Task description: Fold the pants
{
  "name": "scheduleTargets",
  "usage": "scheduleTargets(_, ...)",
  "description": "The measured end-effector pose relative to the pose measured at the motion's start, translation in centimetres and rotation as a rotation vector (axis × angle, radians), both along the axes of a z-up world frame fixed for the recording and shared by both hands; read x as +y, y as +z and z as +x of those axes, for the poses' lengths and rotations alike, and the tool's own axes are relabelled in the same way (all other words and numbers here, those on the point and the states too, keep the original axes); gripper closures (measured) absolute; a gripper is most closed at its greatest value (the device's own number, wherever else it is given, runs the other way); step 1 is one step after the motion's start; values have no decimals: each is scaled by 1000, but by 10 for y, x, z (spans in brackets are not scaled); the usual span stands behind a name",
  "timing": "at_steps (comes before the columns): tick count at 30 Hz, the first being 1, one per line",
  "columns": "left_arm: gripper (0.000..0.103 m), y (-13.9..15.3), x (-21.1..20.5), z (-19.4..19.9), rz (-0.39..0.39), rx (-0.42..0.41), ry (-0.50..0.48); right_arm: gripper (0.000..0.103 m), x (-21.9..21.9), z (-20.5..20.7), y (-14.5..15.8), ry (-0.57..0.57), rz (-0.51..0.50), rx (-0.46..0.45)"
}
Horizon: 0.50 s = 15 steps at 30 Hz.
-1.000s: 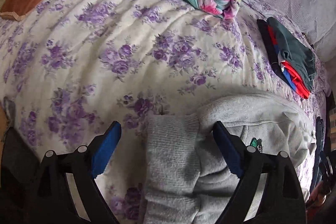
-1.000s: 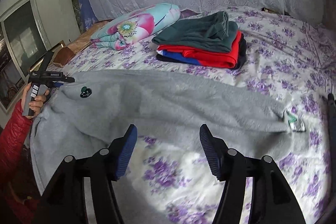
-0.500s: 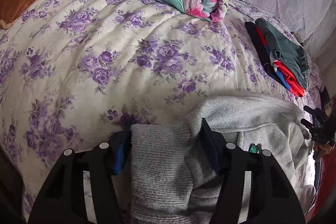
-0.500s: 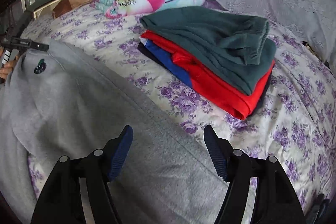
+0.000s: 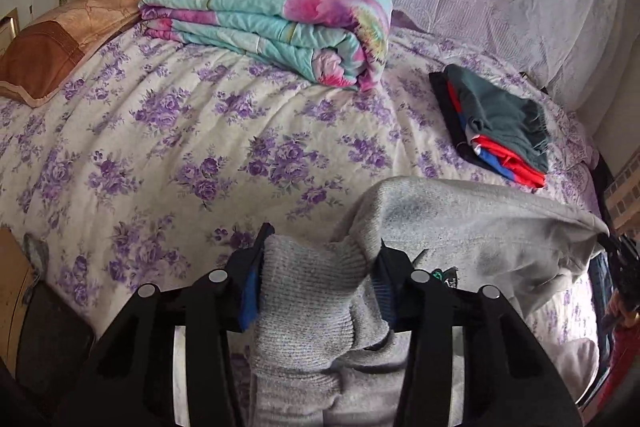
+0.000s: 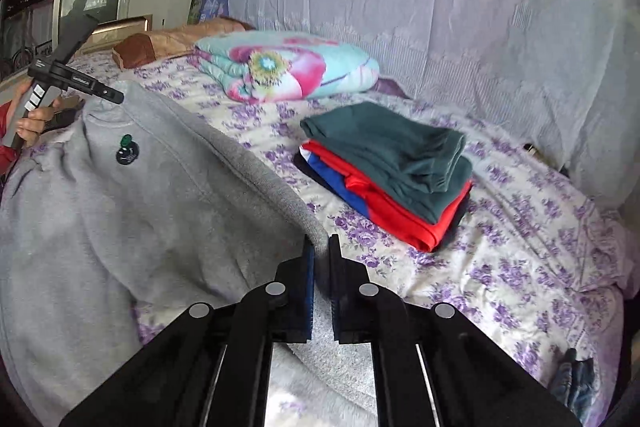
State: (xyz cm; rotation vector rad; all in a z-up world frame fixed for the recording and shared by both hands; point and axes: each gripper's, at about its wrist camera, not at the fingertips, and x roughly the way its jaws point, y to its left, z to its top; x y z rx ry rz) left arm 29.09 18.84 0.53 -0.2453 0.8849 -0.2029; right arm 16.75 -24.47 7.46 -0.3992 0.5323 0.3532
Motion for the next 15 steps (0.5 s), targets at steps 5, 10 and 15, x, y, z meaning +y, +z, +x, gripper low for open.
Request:
scheduleTargets(5,40,0,27,-62,-115,-17,-8,96,8,-112,-14,19,70,-24)
scheduleTargets(10,25,-28,57,-123,-291,71,44,96,13,-161,-69,-30,137,70)
scheduleTargets(15,25,-18,52,-175,-346,60,57,96,6,-167,-77,-65,203,72)
